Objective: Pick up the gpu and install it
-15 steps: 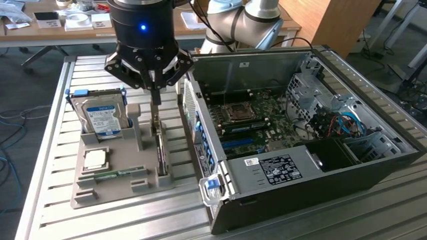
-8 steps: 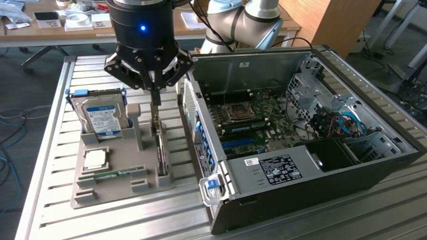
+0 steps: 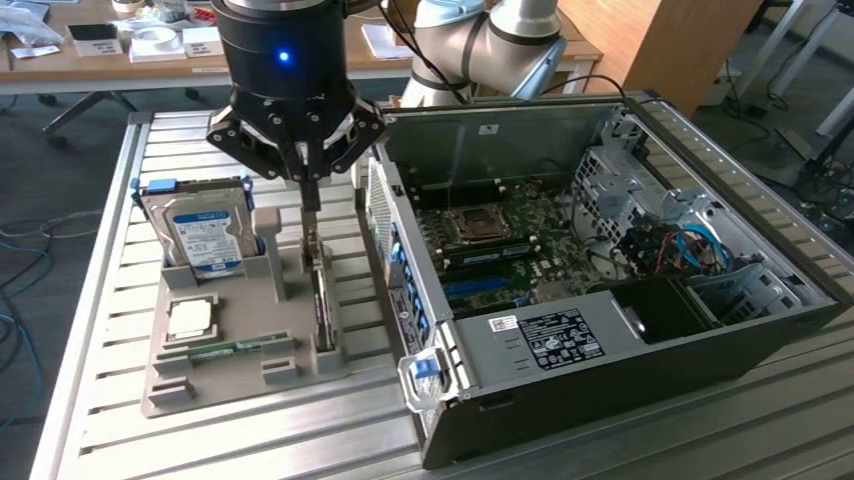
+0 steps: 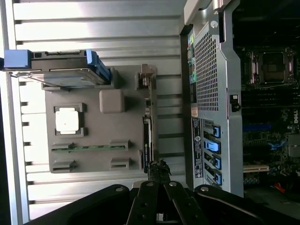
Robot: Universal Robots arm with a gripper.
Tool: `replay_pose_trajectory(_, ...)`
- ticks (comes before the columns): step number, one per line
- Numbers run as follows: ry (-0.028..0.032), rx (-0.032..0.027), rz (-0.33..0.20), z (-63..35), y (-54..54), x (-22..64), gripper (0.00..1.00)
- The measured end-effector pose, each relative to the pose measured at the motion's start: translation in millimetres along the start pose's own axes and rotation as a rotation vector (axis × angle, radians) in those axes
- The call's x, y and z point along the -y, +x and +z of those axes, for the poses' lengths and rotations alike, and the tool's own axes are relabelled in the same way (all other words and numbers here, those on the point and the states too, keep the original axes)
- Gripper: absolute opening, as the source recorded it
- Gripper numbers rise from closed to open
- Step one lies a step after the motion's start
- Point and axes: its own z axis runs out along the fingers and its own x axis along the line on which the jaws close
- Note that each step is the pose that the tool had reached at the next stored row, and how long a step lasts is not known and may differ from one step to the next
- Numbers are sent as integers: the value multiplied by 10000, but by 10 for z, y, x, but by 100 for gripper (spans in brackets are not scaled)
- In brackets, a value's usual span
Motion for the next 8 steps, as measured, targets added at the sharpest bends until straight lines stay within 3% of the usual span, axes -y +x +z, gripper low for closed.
replay_pose_trajectory(8,-1,1,0,0,18,1,11)
